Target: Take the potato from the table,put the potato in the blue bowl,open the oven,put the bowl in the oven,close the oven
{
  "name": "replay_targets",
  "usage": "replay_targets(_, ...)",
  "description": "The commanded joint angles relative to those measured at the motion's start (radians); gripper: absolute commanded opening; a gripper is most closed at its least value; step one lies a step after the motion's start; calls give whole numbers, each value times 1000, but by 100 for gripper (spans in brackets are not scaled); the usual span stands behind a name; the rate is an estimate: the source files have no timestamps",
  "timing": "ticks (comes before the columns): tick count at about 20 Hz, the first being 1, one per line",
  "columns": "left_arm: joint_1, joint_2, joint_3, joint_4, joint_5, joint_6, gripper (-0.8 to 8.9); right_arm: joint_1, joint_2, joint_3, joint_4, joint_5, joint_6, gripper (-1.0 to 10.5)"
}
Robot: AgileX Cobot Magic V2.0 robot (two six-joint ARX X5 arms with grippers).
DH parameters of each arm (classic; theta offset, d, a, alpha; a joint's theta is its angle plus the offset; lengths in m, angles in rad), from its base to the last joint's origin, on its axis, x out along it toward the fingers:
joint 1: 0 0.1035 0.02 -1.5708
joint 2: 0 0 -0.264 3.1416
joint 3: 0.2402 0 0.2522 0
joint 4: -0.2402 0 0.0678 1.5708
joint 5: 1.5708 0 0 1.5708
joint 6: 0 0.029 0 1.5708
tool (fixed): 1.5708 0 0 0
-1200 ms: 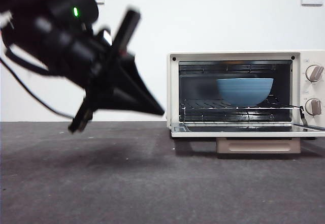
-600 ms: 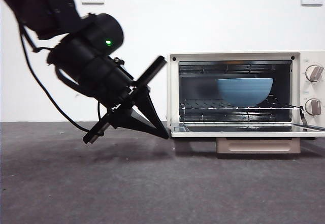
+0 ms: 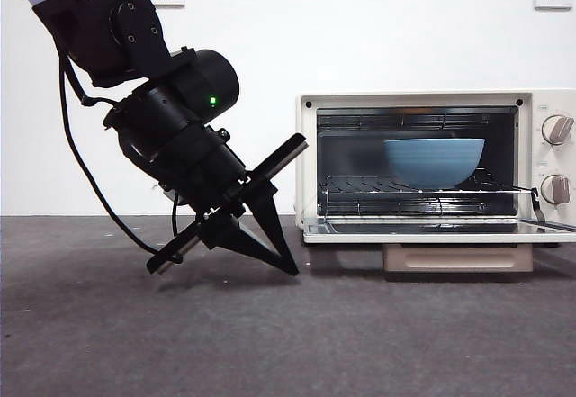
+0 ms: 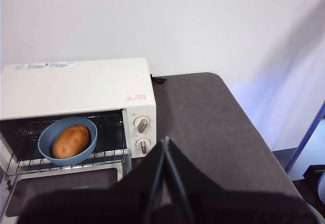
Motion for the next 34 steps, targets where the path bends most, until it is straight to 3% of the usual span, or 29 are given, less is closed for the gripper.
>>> replay_targets(1, -5, 13, 1, 19, 3, -55, -7, 1, -5, -7, 7, 0, 11, -12)
replay_targets(9, -13, 14, 1, 65, 12, -115, -7, 1, -5, -7, 6, 0, 11, -12)
replay_targets(34, -23, 13, 2, 232, 80, -193, -7, 1, -5, -7, -44, -12, 12, -12)
